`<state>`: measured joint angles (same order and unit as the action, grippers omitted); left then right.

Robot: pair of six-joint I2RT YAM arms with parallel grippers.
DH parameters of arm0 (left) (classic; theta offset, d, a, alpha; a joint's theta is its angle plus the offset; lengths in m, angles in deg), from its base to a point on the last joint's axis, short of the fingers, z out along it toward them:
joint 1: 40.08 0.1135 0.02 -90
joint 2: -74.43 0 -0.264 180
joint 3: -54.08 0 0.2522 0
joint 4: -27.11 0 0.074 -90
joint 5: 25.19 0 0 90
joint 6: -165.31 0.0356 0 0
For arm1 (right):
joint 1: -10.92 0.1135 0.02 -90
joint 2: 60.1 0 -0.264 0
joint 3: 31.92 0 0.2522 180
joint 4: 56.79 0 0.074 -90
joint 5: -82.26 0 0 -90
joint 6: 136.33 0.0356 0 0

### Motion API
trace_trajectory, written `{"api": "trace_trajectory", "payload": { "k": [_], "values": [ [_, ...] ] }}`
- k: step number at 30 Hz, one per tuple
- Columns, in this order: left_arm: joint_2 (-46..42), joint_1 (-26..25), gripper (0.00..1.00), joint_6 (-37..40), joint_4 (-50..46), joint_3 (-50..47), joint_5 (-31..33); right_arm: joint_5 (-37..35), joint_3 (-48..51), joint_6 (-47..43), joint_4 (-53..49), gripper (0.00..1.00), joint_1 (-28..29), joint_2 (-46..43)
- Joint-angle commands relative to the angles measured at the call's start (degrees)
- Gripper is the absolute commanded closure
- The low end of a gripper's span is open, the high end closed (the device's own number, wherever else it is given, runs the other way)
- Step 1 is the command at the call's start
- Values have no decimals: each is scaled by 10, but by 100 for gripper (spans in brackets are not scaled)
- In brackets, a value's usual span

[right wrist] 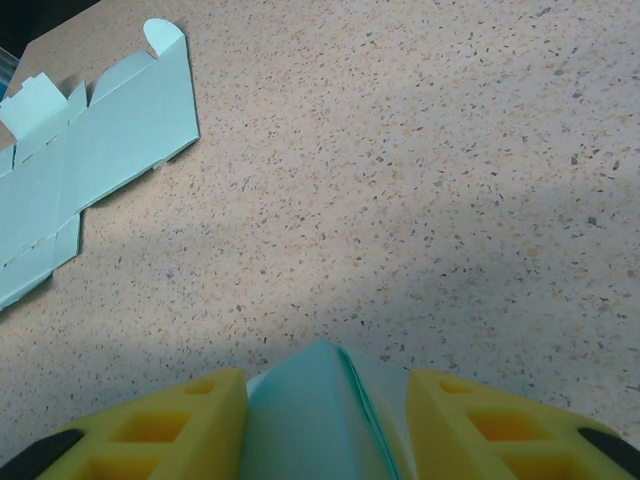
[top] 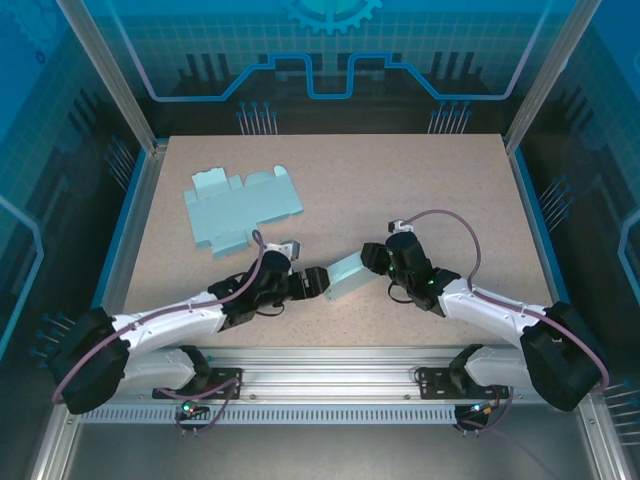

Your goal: Fold the paper box

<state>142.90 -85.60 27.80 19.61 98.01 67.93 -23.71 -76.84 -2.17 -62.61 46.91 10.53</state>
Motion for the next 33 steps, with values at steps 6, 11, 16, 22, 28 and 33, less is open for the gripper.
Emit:
{"api": "trace_trajectory", "payload": {
  "k": [6, 11, 16, 22, 28, 33],
  "values": [
    [43, 16, 26, 8, 18, 14, -34, -16, 21, -8, -119, 55, 2, 17],
    [41, 24, 33, 4, 18, 12, -41, -18, 23, -8, -121, 55, 2, 12],
    [48, 24, 43, -11, 19, -2, -60, -20, 25, -8, -122, 55, 2, 8],
    [82, 24, 54, -34, 51, -35, -83, -20, 29, -7, -122, 55, 2, 4],
    [103, 24, 73, -45, 64, -51, -77, -21, 31, -7, -121, 55, 2, 3],
    [92, 24, 84, -48, 68, -59, -65, -20, 31, -8, -120, 55, 2, 6]
  ]
}}
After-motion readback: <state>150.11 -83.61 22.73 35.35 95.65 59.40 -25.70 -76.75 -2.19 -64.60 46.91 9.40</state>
